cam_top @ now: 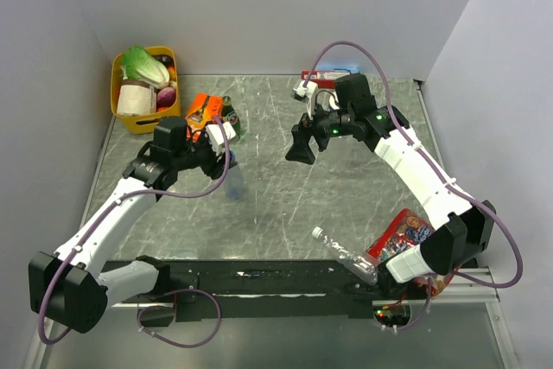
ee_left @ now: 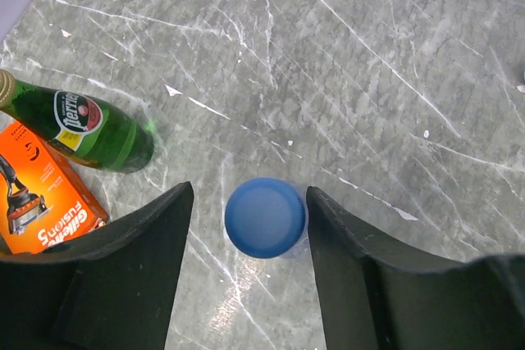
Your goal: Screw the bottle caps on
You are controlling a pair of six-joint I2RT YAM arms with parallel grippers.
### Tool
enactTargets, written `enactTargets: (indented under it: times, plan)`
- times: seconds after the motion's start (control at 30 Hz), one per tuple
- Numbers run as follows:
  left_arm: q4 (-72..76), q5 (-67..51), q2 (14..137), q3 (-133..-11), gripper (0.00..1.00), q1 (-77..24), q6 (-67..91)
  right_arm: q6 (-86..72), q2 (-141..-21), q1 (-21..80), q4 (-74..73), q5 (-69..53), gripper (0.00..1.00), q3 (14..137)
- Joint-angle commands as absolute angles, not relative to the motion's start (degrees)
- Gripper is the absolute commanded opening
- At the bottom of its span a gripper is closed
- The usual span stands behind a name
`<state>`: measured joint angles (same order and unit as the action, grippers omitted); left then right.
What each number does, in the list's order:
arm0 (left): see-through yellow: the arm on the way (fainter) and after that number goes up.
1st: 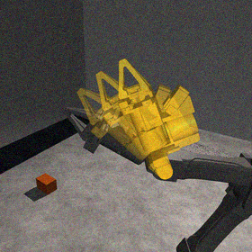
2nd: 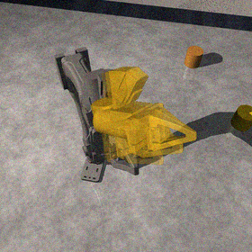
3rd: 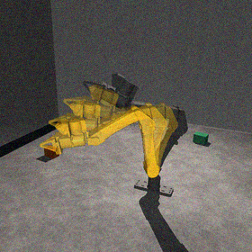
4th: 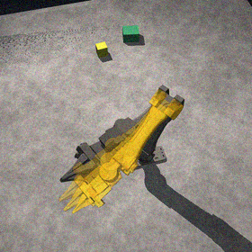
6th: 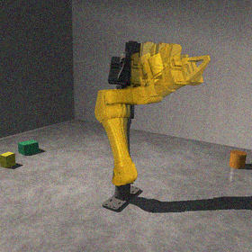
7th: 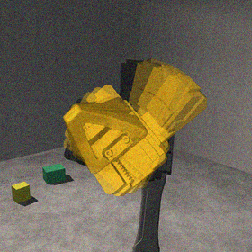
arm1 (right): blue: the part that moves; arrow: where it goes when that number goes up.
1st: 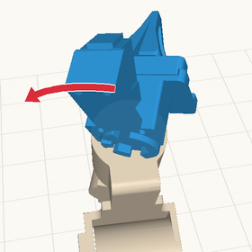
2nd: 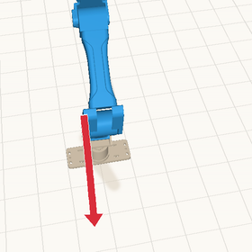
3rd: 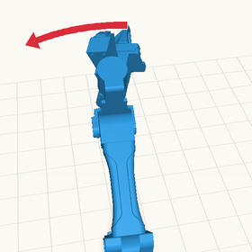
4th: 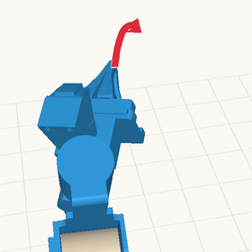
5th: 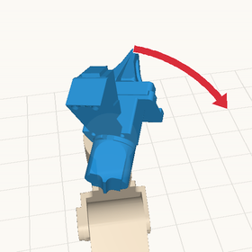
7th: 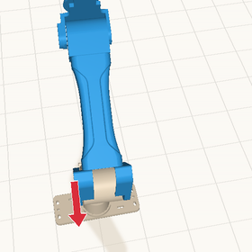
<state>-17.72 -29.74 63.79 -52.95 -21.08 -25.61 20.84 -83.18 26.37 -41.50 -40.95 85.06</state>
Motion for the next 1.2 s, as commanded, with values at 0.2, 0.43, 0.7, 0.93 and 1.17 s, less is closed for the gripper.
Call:
enactTargets:
  times: [0.2, 0.43, 0.7, 0.93, 1.17]
  plan:
    - [-15.6, -31.2, 63.6, -53.7, 0.88, -21.2, -24.6, 20.9, -83.1, 26.2, -39.0, -40.8, 0.99, 85.9]
    - [-15.1, -31.6, 63.5, -53.7, 0.96, -21.1, -23.8, 21.1, -83.4, 26.3, -39.1, -40.8, 0.99, 86.1]
    - [-14.9, -32.3, 63.5, -53.9, 0.96, -21.0, -22.9, 21.1, -83.9, 26.3, -39.2, -40.8, 0.99, 87.0]
    - [-16.1, -32.0, 63.7, -61.5, 0.96, -20.6, -17.9, 23.8, -83.0, 26.3, -42.0, -36.9, 0.99, 86.8]
    - [-15.6, -35.0, 64.3, -72.5, 0.96, -20.4, -13.1, 27.8, -82.6, 26.7, -51.3, -35.8, 0.99, 85.5]
